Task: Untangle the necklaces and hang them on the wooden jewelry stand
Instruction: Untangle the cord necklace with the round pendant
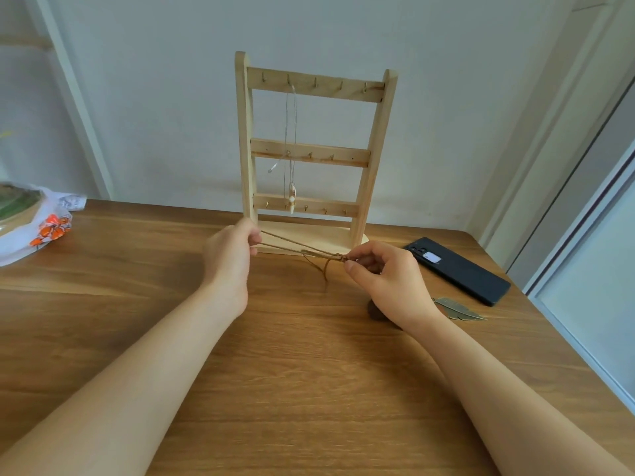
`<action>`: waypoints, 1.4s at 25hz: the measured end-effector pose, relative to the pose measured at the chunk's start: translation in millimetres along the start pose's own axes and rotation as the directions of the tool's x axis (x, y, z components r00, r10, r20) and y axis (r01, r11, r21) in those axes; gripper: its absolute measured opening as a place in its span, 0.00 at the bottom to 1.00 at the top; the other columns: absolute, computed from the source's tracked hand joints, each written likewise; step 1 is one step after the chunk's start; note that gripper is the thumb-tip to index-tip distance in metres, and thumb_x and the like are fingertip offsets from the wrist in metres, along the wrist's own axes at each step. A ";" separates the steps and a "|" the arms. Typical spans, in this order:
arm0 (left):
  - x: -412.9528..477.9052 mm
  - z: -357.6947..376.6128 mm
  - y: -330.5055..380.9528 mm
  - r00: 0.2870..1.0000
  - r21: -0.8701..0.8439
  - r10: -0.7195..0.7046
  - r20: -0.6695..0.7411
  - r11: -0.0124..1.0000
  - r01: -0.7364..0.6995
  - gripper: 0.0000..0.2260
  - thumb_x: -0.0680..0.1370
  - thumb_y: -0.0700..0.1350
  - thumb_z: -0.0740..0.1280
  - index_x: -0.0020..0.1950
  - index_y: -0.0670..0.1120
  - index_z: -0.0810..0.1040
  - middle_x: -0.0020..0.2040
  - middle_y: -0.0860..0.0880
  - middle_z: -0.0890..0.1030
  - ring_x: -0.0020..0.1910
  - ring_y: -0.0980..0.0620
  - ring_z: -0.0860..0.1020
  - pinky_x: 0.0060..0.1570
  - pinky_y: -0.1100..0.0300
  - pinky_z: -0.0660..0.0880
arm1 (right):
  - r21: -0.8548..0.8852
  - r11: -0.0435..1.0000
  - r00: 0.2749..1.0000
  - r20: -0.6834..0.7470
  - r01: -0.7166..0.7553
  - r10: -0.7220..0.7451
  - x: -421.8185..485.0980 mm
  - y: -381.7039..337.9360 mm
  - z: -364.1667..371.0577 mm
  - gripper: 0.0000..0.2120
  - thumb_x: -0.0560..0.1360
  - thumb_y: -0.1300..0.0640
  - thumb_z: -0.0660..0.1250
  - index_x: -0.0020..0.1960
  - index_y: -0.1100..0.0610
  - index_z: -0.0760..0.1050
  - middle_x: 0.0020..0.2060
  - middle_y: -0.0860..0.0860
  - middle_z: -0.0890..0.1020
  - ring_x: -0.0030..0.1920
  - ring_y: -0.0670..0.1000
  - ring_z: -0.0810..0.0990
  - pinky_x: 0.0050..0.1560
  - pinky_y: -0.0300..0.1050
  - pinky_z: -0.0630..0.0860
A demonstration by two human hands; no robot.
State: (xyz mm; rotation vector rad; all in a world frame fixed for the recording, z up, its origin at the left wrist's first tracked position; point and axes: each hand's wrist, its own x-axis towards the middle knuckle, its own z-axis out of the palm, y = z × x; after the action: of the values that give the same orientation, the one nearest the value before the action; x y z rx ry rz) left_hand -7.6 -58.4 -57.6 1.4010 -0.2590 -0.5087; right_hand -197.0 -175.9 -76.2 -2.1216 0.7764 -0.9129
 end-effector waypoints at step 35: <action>-33.1 12.1 -4.3 0.704 0.102 0.130 0.698 0.955 -0.277 0.04 0.66 0.44 0.60 0.33 0.45 0.70 0.34 0.51 0.71 0.40 0.53 0.70 0.49 0.54 0.66 | -0.030 0.980 0.980 -0.022 0.196 -0.196 -5.7 -12.4 0.7 0.06 0.77 0.61 0.71 0.52 0.52 0.81 0.38 0.43 0.83 0.40 0.43 0.80 0.40 0.32 0.75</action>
State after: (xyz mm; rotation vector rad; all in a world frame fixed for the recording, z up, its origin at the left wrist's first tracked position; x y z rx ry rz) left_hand -42.7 -53.2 -55.8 1.3010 -1.0936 -0.8239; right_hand -196.6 -164.2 -69.1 -2.2441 0.6022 -1.0383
